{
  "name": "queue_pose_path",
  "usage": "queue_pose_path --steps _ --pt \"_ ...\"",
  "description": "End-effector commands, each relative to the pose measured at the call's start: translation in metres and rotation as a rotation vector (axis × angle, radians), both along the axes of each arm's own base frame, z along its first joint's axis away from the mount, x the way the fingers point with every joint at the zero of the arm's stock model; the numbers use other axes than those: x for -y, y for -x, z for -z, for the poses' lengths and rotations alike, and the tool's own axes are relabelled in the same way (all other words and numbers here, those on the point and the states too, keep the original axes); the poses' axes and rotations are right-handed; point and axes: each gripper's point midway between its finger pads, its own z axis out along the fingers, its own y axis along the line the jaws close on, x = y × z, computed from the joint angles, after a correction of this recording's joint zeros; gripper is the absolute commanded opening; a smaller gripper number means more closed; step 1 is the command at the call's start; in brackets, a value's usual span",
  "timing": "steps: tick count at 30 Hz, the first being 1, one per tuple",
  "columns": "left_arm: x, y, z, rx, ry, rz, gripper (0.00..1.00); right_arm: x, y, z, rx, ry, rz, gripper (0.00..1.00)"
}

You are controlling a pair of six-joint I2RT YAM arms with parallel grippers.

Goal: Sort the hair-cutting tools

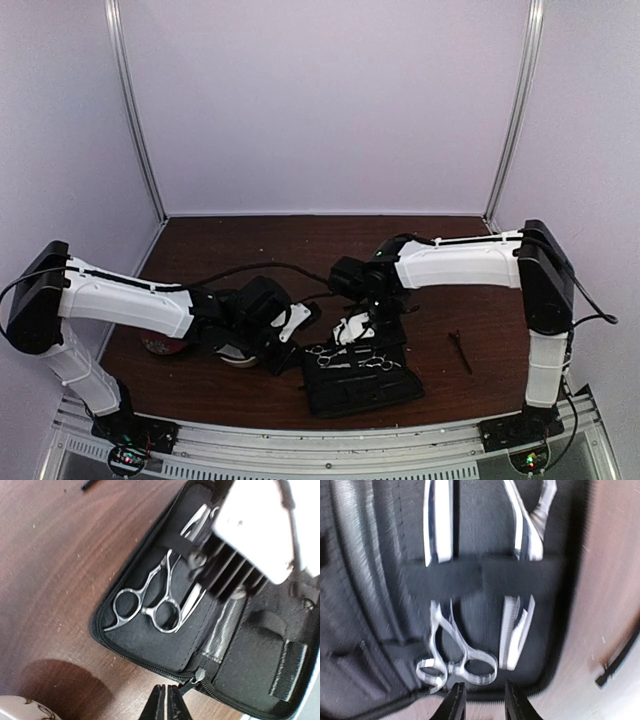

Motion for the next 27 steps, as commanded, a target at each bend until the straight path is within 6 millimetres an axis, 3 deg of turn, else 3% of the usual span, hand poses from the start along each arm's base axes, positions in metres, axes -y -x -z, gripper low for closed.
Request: queue_pose_path --steps 1,8,18,27 --pt "0.01 -0.011 -0.013 0.042 0.022 0.007 0.08 0.005 -0.002 -0.029 0.051 -0.105 0.058 0.29" --pt "0.018 -0.028 -0.001 -0.038 0.021 -0.032 0.01 0.025 0.01 -0.008 0.003 -0.167 0.118 0.29" --pt "0.032 -0.024 0.015 -0.154 0.07 0.004 0.0 0.019 0.013 0.018 -0.025 -0.296 0.182 0.25" --pt "0.049 -0.026 0.034 -0.205 0.045 0.037 0.0 0.009 0.018 0.021 -0.066 -0.338 0.185 0.2"
